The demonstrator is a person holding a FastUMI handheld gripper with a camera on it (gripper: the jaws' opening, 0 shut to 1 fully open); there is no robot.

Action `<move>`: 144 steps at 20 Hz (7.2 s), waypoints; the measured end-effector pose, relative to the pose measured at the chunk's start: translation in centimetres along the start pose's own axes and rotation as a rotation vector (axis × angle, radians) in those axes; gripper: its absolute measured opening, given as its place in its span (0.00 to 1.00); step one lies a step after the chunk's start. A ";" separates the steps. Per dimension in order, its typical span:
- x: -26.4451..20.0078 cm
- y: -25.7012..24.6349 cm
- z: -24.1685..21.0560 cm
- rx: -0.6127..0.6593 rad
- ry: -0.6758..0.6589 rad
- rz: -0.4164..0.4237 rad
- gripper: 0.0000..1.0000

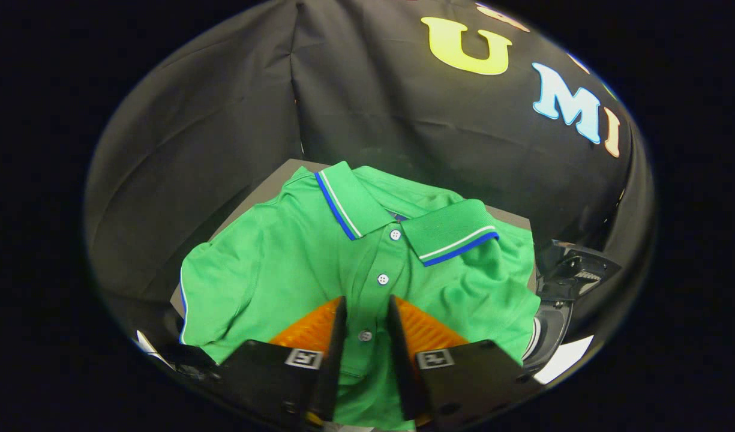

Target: Put the clothes into the washing machine and then close the washing machine lid.

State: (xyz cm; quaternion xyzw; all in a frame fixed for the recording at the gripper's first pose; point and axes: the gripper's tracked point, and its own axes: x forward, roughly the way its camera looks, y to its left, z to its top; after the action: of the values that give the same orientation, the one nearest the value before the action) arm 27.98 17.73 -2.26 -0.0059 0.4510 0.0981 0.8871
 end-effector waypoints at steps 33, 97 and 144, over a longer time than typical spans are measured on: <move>-21.3 -13.5 7.5 0.099 -0.430 0.281 0.02; 6.3 -37.5 -24.0 0.399 0.064 -0.097 0.98; 2.9 -43.3 1.6 0.293 -0.033 -0.102 0.99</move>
State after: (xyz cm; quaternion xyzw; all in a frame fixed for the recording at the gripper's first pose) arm 38.68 -24.09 -7.06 0.1024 0.4452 -0.0139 0.8895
